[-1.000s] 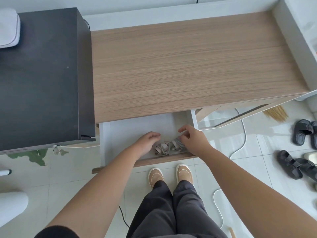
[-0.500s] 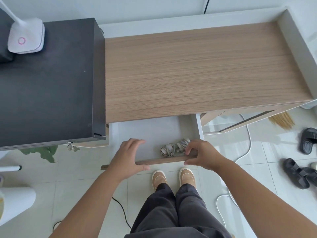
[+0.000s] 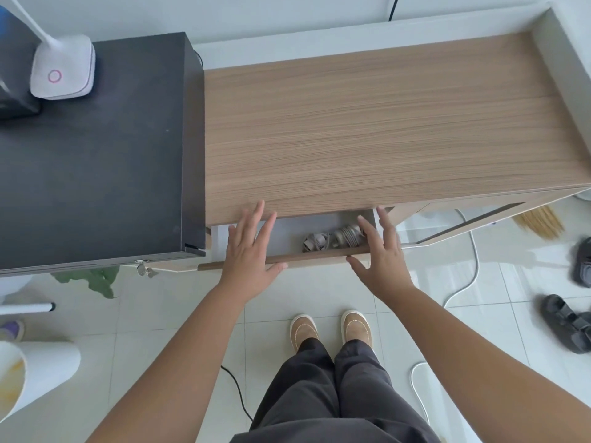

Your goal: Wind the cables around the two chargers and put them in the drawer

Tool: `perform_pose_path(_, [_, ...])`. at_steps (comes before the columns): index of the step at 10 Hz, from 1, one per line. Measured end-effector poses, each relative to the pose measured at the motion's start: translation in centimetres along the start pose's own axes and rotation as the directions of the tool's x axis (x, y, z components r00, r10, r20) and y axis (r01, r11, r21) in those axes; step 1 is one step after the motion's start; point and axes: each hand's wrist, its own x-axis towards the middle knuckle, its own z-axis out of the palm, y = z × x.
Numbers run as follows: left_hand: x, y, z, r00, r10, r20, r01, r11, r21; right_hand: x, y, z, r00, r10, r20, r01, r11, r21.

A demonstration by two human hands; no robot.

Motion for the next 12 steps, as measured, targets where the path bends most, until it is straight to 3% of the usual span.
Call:
perform_pose_path(1, [1.1,0.1,0.4,1.000,-0.011,0.003,0.010,1.000,0.027,0.6,-0.3,0.2,0.999,0.044,0.018,-0.041,0.987,-0.158])
perform_pose_path(4, [2.7,0.4,1.7,0.995,-0.013,-0.097,0.019,0.998,0.056,4.7,-0.1,0.4,0.997,-0.030,0.064,0.043,0.975,-0.220])
perform_pose_path(7, [3.1,0.5,2.5,0.965,-0.036,-0.261,0.041,0.999,0.013,6.1,0.7,0.9,0.973,-0.097,-0.208,0.068,0.987,-0.144])
perform_pose_path(9, [3.0,0.3,2.6,0.972,-0.016,-0.236,0.021,1.000,0.020,7.0,0.4,1.2,0.957,-0.084,-0.278,0.034,0.983,-0.182])
perform_pose_path(10, [3.0,0.5,2.5,0.975,-0.020,-0.222,0.023,1.000,0.008,7.0,0.1,0.7,0.962,-0.073,-0.262,0.019,0.979,-0.204])
perform_pose_path(12, [3.9,1.0,0.9,0.993,-0.062,-0.098,0.060,0.998,-0.020,7.7,-1.6,-1.5,0.996,0.068,-0.066,-0.071,0.996,-0.045])
